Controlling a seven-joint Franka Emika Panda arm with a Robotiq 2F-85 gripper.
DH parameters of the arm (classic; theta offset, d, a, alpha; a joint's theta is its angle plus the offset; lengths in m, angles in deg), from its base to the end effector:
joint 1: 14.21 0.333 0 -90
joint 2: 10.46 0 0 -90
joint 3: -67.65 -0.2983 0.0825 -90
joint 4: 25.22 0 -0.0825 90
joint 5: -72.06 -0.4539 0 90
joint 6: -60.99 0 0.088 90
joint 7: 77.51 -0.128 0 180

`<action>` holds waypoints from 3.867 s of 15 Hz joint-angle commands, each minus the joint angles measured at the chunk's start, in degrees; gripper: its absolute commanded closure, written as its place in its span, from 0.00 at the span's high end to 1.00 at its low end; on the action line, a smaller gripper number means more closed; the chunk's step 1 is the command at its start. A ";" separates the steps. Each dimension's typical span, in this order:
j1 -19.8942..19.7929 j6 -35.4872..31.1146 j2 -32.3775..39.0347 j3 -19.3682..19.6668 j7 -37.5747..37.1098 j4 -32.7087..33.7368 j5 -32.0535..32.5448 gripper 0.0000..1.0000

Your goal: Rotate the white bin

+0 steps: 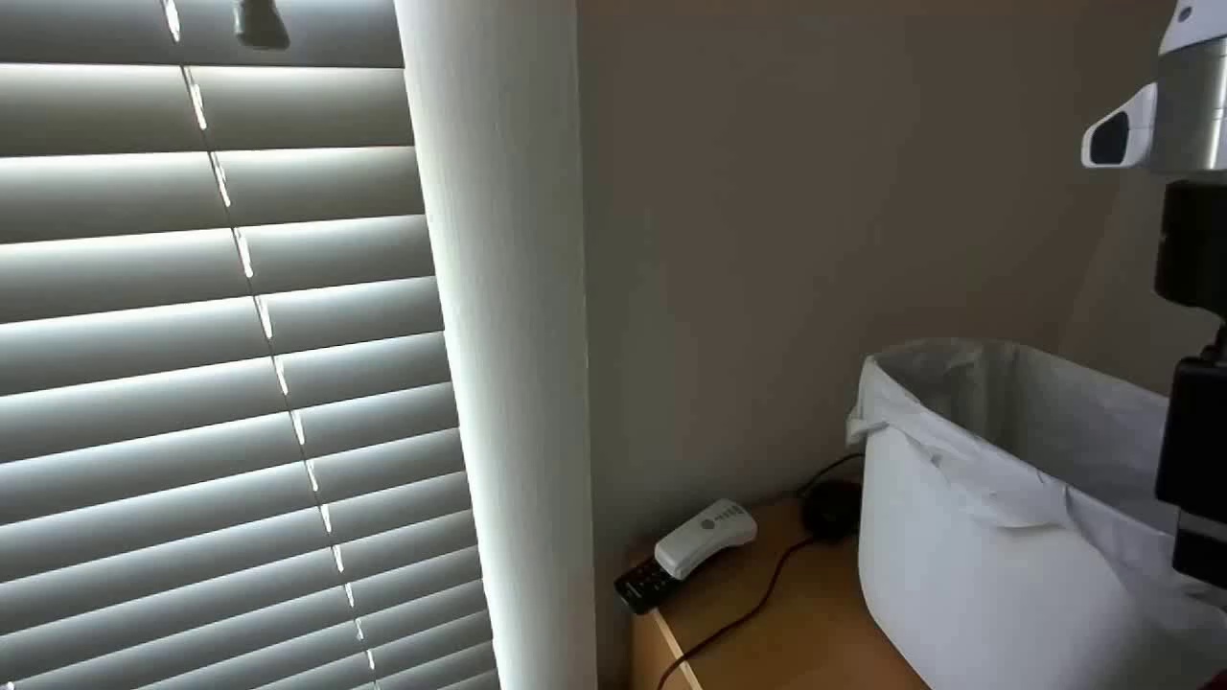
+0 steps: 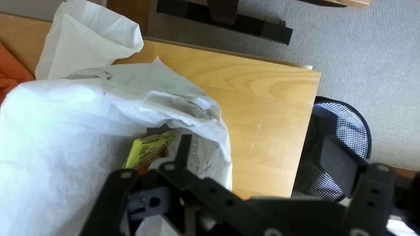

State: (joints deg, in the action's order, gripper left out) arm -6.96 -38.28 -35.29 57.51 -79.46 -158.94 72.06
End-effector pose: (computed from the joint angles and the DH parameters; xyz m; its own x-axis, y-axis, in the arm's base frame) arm 0.4504 0.1403 0.4255 0.9572 0.2343 -0.1699 0.2503 -0.9649 0.0798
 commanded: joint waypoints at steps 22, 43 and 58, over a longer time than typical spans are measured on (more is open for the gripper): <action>-10.49 -17.05 2.90 14.78 6.02 2.60 4.94 1.00; -11.61 -13.32 18.53 13.27 -19.54 9.00 3.69 0.31; -9.66 -6.06 13.44 7.55 -59.85 7.49 1.92 0.01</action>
State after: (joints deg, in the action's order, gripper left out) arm -17.15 -45.57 -19.17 66.05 -132.41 -149.68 74.82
